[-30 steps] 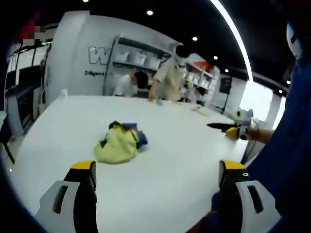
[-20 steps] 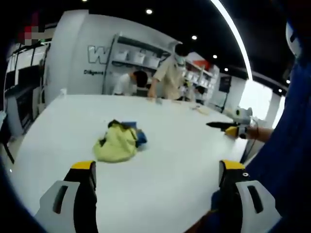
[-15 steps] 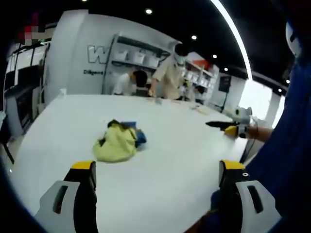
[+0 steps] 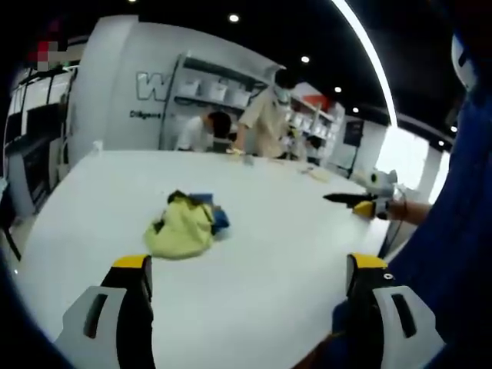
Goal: Fold the garment on the visible template until the final outline fits inside the template.
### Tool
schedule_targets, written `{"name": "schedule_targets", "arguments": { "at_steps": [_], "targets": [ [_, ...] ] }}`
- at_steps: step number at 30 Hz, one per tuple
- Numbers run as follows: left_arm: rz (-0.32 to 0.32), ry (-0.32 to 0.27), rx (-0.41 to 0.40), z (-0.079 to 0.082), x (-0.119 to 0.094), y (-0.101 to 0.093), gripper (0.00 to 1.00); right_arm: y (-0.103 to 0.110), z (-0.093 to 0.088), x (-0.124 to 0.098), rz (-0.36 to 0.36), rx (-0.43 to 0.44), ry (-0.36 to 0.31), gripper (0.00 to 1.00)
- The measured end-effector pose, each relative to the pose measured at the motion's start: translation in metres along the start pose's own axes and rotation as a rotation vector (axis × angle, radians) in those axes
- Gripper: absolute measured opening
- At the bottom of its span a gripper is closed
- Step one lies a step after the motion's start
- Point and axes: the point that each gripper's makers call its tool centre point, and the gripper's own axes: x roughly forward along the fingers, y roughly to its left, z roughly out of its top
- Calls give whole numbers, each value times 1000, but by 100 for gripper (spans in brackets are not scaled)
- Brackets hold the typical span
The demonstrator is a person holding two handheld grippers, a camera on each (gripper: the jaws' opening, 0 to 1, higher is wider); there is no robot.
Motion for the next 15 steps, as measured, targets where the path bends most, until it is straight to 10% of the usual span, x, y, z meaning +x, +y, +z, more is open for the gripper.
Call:
{"name": "schedule_targets", "arguments": {
  "at_steps": [15],
  "targets": [
    [2, 0, 2, 1, 1, -5, 99, 1, 1, -1, 0, 6, -3, 100]
  ]
}}
